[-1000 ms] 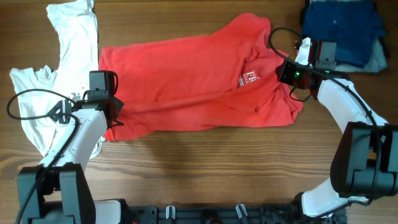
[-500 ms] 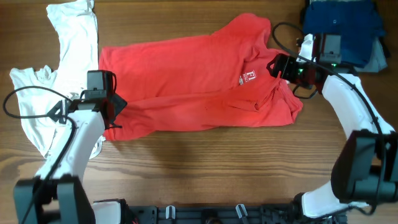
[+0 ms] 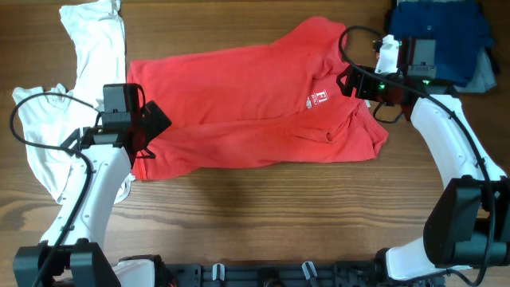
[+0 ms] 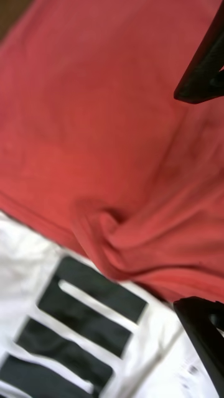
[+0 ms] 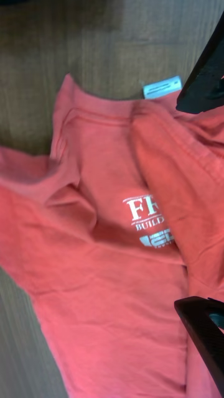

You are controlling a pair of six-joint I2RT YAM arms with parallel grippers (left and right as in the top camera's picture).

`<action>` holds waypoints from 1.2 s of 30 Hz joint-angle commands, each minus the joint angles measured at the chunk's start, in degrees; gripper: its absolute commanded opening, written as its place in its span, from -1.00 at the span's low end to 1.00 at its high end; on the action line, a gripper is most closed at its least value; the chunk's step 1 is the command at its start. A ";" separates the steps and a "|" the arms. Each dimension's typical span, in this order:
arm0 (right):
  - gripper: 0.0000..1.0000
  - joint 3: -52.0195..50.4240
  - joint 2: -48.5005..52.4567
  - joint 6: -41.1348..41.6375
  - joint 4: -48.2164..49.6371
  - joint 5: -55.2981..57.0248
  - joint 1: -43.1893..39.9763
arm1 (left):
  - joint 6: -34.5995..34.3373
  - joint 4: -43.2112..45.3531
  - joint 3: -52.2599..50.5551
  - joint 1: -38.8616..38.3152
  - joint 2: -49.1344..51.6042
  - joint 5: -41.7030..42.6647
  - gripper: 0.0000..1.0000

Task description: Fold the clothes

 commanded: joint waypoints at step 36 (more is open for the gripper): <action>0.90 15.21 7.02 -7.08 -1.57 3.61 2.73 | 24.02 3.52 52.98 6.43 52.15 8.90 0.66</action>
